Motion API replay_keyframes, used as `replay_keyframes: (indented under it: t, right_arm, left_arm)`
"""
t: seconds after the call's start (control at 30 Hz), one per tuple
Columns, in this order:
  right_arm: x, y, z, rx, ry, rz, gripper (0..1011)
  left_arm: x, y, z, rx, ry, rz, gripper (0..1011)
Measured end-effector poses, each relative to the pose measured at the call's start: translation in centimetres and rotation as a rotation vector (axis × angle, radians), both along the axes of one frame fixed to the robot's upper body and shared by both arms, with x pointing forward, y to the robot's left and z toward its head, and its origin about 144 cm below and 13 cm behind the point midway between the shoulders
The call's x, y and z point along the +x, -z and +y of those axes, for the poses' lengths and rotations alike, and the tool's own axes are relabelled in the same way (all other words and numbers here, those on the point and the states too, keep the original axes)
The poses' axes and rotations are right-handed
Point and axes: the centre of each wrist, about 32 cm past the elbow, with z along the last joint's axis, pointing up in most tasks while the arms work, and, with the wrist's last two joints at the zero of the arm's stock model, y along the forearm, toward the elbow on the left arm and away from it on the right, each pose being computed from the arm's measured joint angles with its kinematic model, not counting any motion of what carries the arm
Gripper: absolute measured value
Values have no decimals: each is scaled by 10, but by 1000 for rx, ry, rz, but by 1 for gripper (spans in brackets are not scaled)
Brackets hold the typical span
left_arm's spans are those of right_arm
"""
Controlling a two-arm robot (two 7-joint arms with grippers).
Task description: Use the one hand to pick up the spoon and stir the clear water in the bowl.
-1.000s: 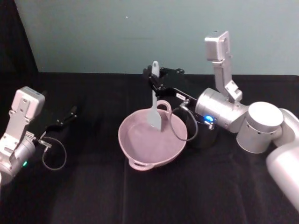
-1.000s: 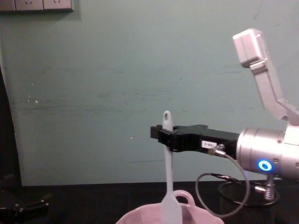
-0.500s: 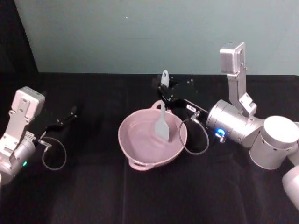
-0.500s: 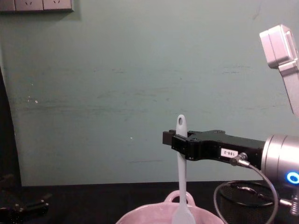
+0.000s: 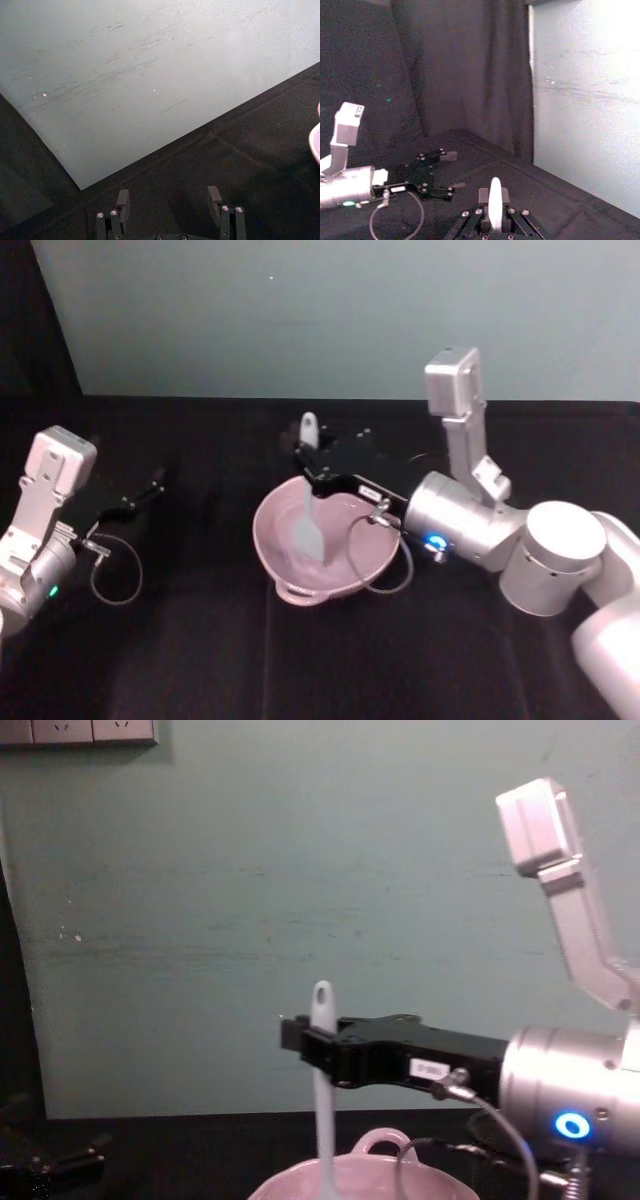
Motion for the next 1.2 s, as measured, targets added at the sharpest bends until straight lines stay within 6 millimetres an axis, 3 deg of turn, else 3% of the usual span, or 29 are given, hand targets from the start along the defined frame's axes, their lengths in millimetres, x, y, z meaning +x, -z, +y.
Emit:
replay_keyframes:
  t: [0.2, 0.53, 0.87, 1.2]
  right_arm:
    - [9, 3, 15, 3, -25, 7, 120]
    - [30, 2, 21, 6, -6, 8, 120]
    - [43, -3, 6, 17, 58, 3, 120]
    - [37, -4, -17, 10, 104, 4, 120]
  left_arm:
    - [0, 0, 0, 0, 0, 0, 1011]
    - [0, 0, 0, 0, 0, 0, 1011]
    - [0, 0, 0, 0, 0, 0, 1011]
    - [0, 0, 0, 0, 0, 0, 1011]
